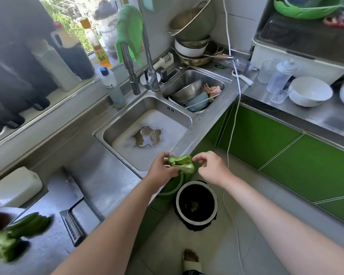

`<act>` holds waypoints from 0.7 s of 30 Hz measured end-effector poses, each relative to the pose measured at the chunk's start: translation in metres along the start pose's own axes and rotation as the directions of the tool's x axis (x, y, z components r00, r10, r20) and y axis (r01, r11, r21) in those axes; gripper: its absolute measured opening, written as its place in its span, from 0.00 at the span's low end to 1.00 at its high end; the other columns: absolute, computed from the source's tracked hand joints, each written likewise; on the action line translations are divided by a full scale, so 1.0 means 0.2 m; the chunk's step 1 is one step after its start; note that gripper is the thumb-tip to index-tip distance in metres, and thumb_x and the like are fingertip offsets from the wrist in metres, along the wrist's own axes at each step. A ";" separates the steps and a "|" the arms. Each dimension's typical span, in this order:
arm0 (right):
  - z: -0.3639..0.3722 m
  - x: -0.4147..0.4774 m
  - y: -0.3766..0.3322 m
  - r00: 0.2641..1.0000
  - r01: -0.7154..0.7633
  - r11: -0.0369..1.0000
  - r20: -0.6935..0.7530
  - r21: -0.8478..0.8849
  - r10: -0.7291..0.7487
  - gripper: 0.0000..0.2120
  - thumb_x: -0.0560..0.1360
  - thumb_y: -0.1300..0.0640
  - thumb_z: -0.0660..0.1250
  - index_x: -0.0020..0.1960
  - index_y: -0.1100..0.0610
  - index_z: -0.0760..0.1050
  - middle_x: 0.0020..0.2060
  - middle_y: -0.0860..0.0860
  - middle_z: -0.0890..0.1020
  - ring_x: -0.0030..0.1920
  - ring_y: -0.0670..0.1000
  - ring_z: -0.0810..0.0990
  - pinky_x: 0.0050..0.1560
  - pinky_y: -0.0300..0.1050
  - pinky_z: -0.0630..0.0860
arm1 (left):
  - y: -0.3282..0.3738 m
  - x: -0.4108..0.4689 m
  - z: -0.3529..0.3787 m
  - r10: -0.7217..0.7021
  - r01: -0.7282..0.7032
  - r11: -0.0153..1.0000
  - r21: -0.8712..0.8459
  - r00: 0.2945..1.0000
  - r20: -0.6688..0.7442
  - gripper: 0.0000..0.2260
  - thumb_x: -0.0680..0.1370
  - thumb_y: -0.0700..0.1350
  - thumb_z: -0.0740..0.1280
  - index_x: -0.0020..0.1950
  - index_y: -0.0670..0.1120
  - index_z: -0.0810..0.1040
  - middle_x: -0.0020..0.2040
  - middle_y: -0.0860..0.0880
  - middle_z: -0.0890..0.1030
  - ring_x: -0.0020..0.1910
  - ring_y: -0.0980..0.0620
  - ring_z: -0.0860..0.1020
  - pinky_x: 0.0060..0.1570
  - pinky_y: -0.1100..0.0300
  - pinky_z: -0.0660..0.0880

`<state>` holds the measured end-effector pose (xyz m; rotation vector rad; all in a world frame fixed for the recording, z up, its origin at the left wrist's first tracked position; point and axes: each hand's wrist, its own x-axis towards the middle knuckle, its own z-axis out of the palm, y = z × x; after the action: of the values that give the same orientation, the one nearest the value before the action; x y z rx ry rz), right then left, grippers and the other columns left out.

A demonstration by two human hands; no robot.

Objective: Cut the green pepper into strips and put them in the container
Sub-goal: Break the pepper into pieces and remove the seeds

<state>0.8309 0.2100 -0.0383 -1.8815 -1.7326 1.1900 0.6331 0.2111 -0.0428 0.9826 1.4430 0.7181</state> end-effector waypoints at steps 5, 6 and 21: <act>0.06 -0.01 -0.06 1.000 -0.012 0.991 -0.021 0.130 0.015 0.14 0.71 0.56 0.76 0.55 0.49 0.77 0.48 0.46 0.80 0.43 0.48 0.83 0.45 0.48 0.81 | 0.02 -0.03 -0.03 -0.016 0.016 0.998 -0.069 1.000 -0.001 0.15 0.74 0.32 0.72 0.57 0.40 0.73 0.55 0.38 0.77 0.52 0.36 0.82 0.49 0.50 0.83; 0.09 0.00 -0.09 0.999 -0.025 0.985 -0.032 0.168 0.030 0.10 0.73 0.58 0.75 0.52 0.50 0.78 0.46 0.48 0.82 0.39 0.49 0.84 0.41 0.50 0.83 | 0.02 -0.04 -0.06 -0.017 0.017 0.998 -0.068 1.000 -0.001 0.15 0.74 0.33 0.73 0.58 0.40 0.73 0.56 0.38 0.77 0.51 0.37 0.83 0.49 0.50 0.83; 0.98 -0.14 -1.05 0.918 -0.016 0.972 0.390 0.234 -0.079 0.08 0.76 0.66 0.68 0.49 0.53 0.76 0.42 0.52 0.83 0.39 0.53 0.82 0.30 0.44 0.79 | -0.34 -0.64 -1.17 0.015 0.013 0.996 0.090 0.951 -0.310 0.13 0.73 0.41 0.76 0.54 0.50 0.78 0.45 0.47 0.84 0.37 0.55 0.81 0.36 0.65 0.74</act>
<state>0.5482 0.1709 0.0040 -1.5441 -1.7092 1.7760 0.3852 0.0941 -0.0132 0.9704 1.7626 0.8413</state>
